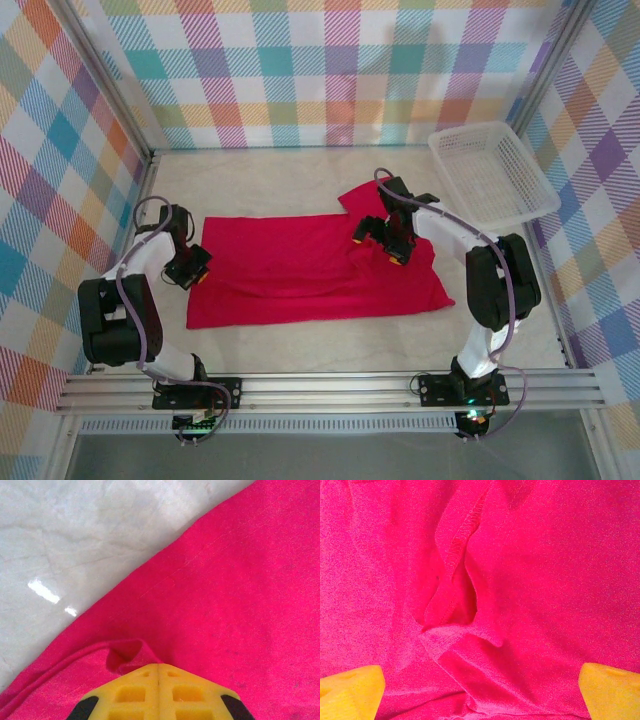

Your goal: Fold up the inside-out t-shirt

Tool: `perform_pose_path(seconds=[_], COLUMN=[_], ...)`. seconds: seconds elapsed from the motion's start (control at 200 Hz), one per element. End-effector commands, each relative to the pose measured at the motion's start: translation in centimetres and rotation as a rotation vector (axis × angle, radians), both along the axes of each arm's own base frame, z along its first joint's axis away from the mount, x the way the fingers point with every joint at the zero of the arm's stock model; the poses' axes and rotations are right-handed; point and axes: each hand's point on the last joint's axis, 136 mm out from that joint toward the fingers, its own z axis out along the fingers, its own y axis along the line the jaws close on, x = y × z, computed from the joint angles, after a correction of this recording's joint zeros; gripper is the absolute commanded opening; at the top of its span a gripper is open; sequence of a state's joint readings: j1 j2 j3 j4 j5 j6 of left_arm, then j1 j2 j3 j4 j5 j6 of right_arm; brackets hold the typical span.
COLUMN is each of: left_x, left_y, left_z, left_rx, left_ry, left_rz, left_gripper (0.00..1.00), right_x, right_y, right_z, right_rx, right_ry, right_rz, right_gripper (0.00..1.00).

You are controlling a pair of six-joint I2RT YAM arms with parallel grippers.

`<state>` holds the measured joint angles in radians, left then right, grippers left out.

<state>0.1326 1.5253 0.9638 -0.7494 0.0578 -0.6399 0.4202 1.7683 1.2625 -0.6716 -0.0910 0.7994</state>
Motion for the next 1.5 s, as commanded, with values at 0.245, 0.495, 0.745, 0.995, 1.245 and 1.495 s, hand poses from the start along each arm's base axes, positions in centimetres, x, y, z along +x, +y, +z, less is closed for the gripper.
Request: perform_pose_path(seconds=[0.245,0.495,0.745,0.995,1.245,1.495], left_x=[2.8,3.3,2.6,0.3,3.9,0.2], left_y=[0.7,1.5,-9.6,-10.8,-7.7,-8.1], left_z=[-1.5,4.4,3.8,0.2,-3.6,-8.1], left_rx=[0.041,0.255,-0.127,-0.208,-0.011,-0.069], left_ry=[0.039,-0.037,-0.161,-0.102,-0.03,0.132], left_rz=[-0.014,-0.104,-0.241,-0.237,-0.254,-0.276], left_gripper=[0.0,0.4,0.45,0.46,0.46,0.45], right_x=[-1.0,-1.3,-1.3,-1.4,-1.4,-6.1], right_y=[-0.2,-0.2,1.8,2.9,2.1,0.2], right_z=[-0.1,1.7,1.2,-0.2,-4.3,-9.4], right_rx=[-0.007,0.006,0.077,0.073,0.006,-0.054], right_ry=[0.022,-0.002,0.018,0.04,0.093,0.243], right_rz=[0.013,0.018,0.021,0.037,0.032,-0.003], right_gripper=[1.0,1.0,1.0,1.0,1.0,1.0])
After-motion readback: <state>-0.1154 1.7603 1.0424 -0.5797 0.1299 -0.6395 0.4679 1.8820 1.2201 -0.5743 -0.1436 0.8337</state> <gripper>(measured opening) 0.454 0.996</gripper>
